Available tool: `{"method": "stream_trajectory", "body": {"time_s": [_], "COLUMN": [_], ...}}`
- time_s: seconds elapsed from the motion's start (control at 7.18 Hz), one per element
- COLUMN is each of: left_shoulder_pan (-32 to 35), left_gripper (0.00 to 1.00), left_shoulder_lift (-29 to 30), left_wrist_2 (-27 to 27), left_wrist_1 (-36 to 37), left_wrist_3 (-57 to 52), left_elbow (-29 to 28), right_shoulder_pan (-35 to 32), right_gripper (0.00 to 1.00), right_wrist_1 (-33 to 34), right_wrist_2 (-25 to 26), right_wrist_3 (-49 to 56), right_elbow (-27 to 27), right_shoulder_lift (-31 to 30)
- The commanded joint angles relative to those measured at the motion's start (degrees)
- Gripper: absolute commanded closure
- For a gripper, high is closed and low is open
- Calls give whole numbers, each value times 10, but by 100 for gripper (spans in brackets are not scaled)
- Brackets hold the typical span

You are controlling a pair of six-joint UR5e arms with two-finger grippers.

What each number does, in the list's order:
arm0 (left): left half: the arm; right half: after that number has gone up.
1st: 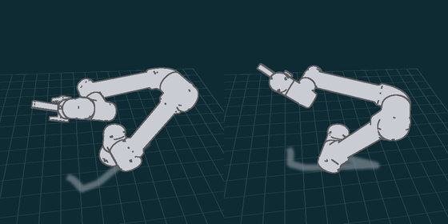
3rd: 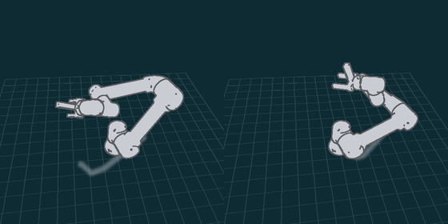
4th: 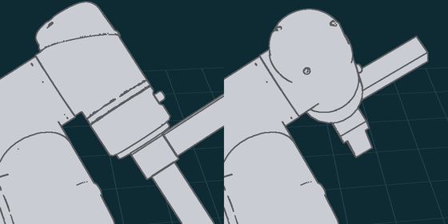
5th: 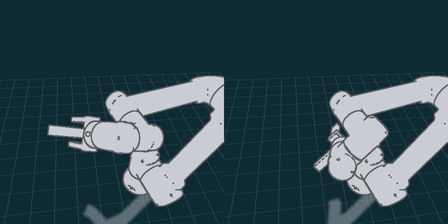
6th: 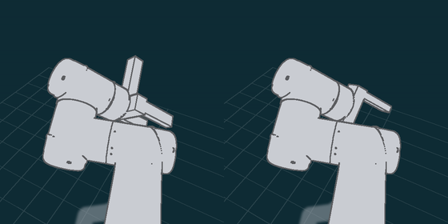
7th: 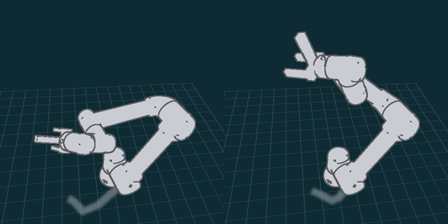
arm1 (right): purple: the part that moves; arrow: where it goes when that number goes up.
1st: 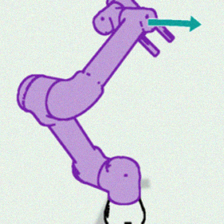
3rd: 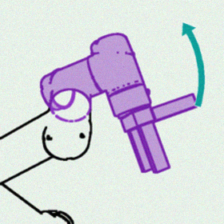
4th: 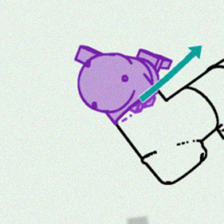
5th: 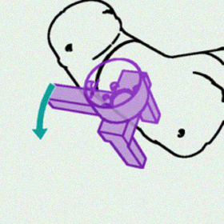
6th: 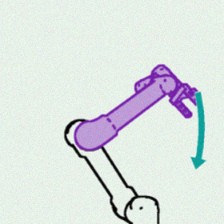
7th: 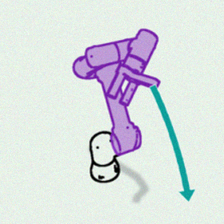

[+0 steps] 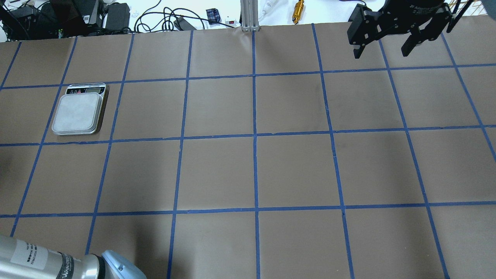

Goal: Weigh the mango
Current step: 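Swing the left gripper down toward the mango near the robot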

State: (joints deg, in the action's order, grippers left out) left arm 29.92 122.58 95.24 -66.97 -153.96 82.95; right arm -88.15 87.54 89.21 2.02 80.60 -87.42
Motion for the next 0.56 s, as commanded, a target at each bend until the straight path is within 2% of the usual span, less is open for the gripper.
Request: {"method": "stream_trajectory", "body": {"time_s": [0.0, 0.42], "left_shoulder_pan": [0, -13], "left_gripper": [0, 0], "left_shoulder_lift": [20, 46], "left_wrist_2": [2, 3], "left_wrist_1": [2, 3], "left_wrist_3": [-19, -31], "left_elbow": [0, 0], "right_shoulder_pan": [0, 0], "right_gripper": [0, 0], "right_wrist_1": [0, 0], "right_wrist_2": [0, 0], "right_wrist_3": [0, 0], "right_elbow": [0, 0], "right_shoulder_lift": [0, 1]}}
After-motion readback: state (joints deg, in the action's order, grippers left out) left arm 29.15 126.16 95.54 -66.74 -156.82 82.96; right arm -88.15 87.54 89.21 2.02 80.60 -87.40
